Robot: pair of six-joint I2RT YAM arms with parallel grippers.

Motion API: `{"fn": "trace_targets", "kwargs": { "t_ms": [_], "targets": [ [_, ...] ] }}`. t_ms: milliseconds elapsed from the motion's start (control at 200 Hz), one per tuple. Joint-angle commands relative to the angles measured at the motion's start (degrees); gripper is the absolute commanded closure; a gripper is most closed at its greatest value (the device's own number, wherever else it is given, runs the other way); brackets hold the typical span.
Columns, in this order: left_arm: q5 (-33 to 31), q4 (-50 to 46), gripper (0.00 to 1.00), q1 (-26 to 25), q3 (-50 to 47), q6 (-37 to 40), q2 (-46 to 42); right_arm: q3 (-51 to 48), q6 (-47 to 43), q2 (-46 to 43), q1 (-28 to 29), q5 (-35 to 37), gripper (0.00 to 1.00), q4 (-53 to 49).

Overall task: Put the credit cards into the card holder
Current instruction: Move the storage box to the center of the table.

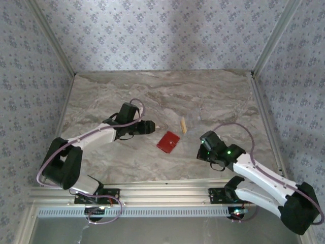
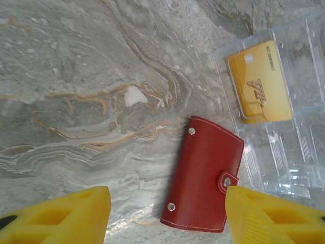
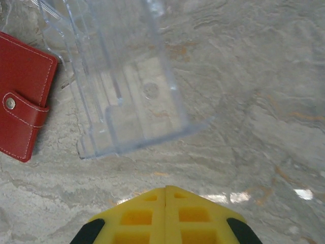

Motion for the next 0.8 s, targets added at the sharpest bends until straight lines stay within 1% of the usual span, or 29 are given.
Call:
{"fn": "trace_targets", "kwargs": {
  "t_ms": [0,175,460,615,715,795],
  "targets": [
    [1.3,-0.6,0.39,-1.1,0.9,0.0,1.1,1.7,0.4,3.4,0.8,1.8,1.0,5.5],
    [1.8,-1.3,0.39,-1.7,0.7,0.3,1.5,3.4,-0.7,9.2,0.9,1.3,1.0,8.3],
    [2.0,-1.9,0.39,-2.2,0.7,0.6,1.9,4.2,-2.1,12.4,-1.9,0.7,1.0,11.0],
    [2.1,-2.4,0.39,-2.7,0.5,0.7,2.1,4.5,-4.4,14.1,-5.9,0.7,1.0,12.6],
    [2.2,-2.7,0.4,-3.3,0.2,0.8,2.5,5.4,-6.6,15.5,-9.4,-0.1,1.0,15.8],
    [2.5,-2.4,0.41,-4.0,-0.3,0.6,2.5,6.9,-8.0,18.1,-11.1,-0.6,1.0,17.8]
  ]
}}
